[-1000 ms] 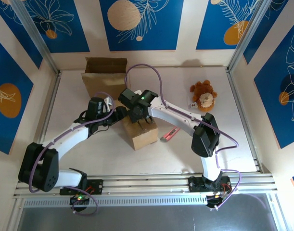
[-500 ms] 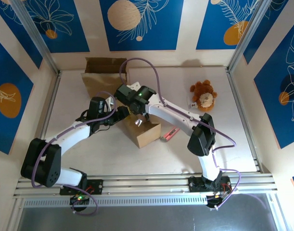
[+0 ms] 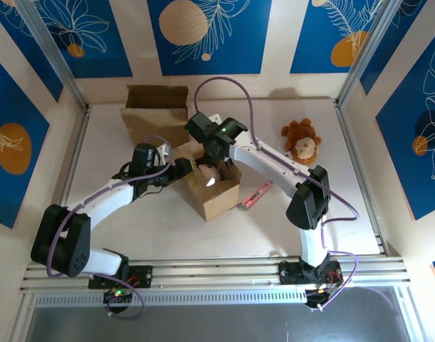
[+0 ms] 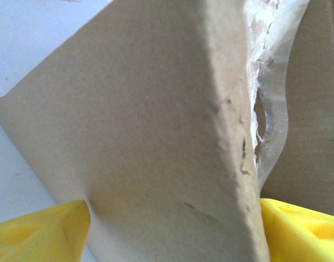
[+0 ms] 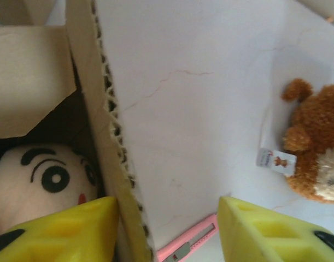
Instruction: Unpack the express box
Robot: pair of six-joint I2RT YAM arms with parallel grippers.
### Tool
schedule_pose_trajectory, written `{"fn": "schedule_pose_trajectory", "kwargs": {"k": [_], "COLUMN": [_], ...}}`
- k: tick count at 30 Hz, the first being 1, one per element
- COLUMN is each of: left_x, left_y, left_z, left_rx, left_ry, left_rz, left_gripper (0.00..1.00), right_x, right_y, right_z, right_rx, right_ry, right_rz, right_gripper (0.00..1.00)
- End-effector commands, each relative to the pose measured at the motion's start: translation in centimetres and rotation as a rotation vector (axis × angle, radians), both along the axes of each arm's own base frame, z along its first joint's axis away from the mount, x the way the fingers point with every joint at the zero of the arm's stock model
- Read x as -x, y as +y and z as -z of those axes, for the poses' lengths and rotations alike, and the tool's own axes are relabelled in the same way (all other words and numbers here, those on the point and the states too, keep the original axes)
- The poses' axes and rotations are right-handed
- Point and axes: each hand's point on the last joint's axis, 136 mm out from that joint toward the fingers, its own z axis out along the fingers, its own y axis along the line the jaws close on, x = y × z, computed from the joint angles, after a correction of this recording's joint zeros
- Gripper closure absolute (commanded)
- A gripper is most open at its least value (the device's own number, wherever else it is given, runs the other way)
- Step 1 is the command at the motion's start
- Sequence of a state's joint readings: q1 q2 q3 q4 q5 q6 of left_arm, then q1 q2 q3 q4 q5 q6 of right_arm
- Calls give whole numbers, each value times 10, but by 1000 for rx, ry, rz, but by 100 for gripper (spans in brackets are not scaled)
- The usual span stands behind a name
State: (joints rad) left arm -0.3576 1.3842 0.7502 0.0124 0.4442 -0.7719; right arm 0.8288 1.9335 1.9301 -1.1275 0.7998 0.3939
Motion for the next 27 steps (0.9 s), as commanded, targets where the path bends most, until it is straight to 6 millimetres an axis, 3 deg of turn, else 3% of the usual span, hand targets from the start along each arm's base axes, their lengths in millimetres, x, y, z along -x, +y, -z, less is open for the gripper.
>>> {"fn": "schedule_pose_trajectory", "kwargs": {"k": [1, 7, 13, 16, 19, 27], "left_x": [14, 8, 10, 18, 27, 38], "left_y": [4, 10, 3, 1, -4, -1], "left_z": [4, -37, -118, -143, -141, -95], "left_rx": [-58, -124, -94, -156, -264, -708], "left_ry": [59, -10, -136, -156, -110, 52], "left_rz": [43, 56, 98, 134, 177, 223], "left_gripper": [20, 13, 2, 1, 1, 0], "right_x": [6, 11, 30, 41, 50, 62], "right_y": [-3, -7, 8, 15, 22, 32], "right_z": [3, -4, -17, -19, -20, -15], "right_rx": [-126, -264, -458, -555, -659, -813], "right_ry": [77, 120, 163, 181, 199, 228], "right_rz": [6, 5, -42, -44, -31, 15], "right_gripper": [61, 100, 100, 100, 100, 100]}}
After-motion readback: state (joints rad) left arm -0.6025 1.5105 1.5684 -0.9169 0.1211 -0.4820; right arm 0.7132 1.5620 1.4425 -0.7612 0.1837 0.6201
